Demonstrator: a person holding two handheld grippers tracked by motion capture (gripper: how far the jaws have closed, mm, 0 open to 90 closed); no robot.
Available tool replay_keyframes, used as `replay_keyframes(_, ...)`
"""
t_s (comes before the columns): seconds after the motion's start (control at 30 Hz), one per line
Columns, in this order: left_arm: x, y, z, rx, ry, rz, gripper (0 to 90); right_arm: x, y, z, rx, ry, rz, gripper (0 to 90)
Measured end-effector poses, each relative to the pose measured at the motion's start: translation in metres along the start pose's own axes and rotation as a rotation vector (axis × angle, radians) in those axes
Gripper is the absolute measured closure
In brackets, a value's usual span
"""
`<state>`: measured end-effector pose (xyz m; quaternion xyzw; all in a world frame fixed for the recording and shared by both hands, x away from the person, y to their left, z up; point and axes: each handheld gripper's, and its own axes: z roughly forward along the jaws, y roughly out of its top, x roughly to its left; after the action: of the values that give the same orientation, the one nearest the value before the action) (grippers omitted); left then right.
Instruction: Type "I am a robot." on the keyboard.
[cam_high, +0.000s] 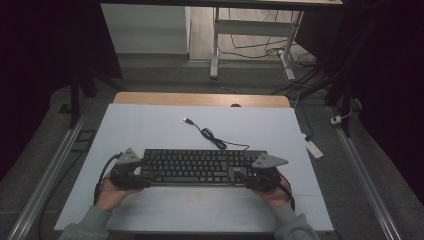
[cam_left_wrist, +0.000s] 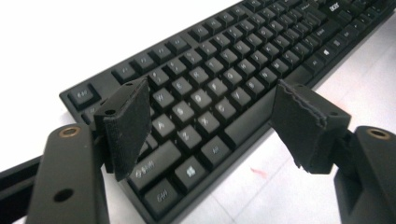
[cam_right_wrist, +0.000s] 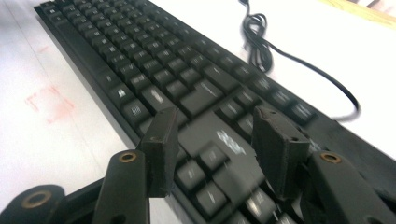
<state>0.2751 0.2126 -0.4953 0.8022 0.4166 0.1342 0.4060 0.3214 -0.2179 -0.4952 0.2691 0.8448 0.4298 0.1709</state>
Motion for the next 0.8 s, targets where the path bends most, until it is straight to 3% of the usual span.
replay_keyframes(0.4, -0.006, -0.03, -0.016, -0.02, 0.013, 0.011, 28.4, -0.014, -0.035, -0.037, -0.001, -0.062, 0.038, 46.8)
replay_keyframes(0.8, -0.002, -0.033, -0.016, -0.017, 0.019, 0.002, 28.2, -0.018, -0.046, -0.042, 0.008, -0.055, 0.04, 46.4)
